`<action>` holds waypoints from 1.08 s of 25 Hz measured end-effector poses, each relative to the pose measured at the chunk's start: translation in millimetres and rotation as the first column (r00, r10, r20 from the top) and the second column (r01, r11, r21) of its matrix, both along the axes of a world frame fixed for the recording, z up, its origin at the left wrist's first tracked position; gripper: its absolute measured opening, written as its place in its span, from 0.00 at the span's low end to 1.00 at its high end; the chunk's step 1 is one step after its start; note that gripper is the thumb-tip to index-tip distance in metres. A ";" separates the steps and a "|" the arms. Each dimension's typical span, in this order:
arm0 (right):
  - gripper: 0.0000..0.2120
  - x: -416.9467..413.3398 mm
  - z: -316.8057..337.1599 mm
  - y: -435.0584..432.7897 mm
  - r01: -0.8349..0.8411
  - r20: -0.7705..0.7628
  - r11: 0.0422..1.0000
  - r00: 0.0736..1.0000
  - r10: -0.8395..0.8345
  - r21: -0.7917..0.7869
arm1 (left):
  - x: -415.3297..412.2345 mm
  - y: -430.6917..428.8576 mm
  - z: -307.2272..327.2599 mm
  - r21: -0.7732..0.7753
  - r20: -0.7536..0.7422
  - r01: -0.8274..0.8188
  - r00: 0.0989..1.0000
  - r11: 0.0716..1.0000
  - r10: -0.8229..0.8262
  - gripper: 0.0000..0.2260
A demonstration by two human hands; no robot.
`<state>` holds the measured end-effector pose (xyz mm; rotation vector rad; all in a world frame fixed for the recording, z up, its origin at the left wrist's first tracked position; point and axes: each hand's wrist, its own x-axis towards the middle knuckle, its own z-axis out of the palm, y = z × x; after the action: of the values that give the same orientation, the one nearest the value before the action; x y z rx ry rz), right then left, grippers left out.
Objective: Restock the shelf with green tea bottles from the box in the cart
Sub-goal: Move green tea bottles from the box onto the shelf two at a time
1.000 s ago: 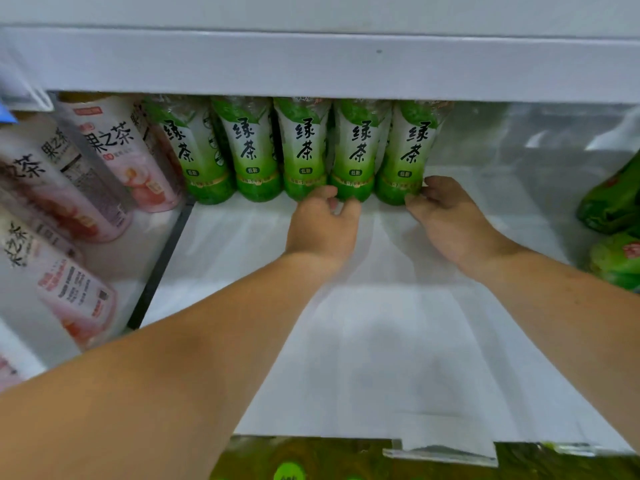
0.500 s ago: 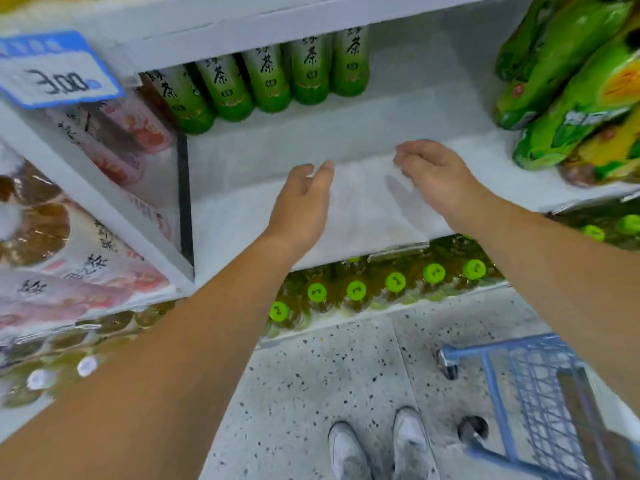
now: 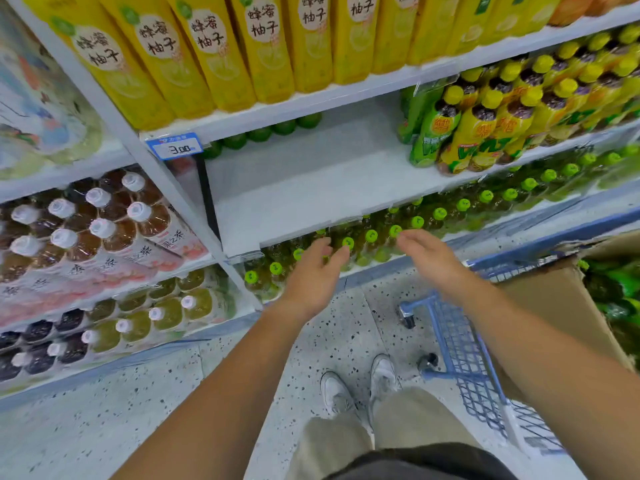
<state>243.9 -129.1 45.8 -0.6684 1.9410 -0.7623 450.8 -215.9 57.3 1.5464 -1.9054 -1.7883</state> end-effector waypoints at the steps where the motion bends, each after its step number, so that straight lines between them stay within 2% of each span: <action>1: 0.21 2.3 11.0 15.3 0.006 -0.001 1.000 1.000 -0.006 -0.012 | 1.6 11.0 10.9 -0.022 0.004 0.032 0.999 0.999 -0.032 0.30; 5: 0.23 8.7 41.5 71.0 0.034 0.008 0.998 0.999 -0.033 -0.048 | -3.5 51.6 48.4 -0.085 -0.033 0.121 0.992 0.989 -0.124 0.28; 10: 0.22 -4.5 61.8 122.6 0.085 -0.003 0.991 0.996 -0.086 -0.106 | -34.6 98.9 82.4 -0.114 -0.120 0.112 0.985 0.987 -0.125 0.26; 15: 0.16 -46.8 72.8 187.5 0.166 -0.012 0.973 0.985 -0.170 -0.159 | -68.2 143.5 92.9 -0.158 -0.083 0.184 0.977 0.970 -0.198 0.26; 16: 0.17 -58.3 72.8 203.9 0.177 -0.018 0.971 0.983 -0.182 -0.161 | -78.0 152.4 92.7 -0.170 -0.075 0.187 0.976 0.967 -0.202 0.26; 19: 0.23 -95.6 71.1 263.9 0.234 0.000 0.963 0.972 -0.236 -0.131 | -116.8 187.3 91.4 -0.136 -0.080 0.159 0.982 0.978 -0.171 0.25; 23: 0.21 -138.4 64.9 325.2 0.313 0.026 0.942 0.950 -0.313 -0.123 | -163.8 227.8 83.4 -0.074 -0.083 0.169 0.981 0.983 -0.175 0.21; 27: 0.22 -173.6 51.3 382.1 0.409 0.112 0.910 0.909 -0.401 -0.061 | -211.2 260.1 73.8 -0.043 -0.070 0.228 0.970 0.973 -0.231 0.30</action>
<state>70.3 253.0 97.1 -0.2653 1.9897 -1.1156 239.6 44.2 131.1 1.2725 -2.1424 -1.8588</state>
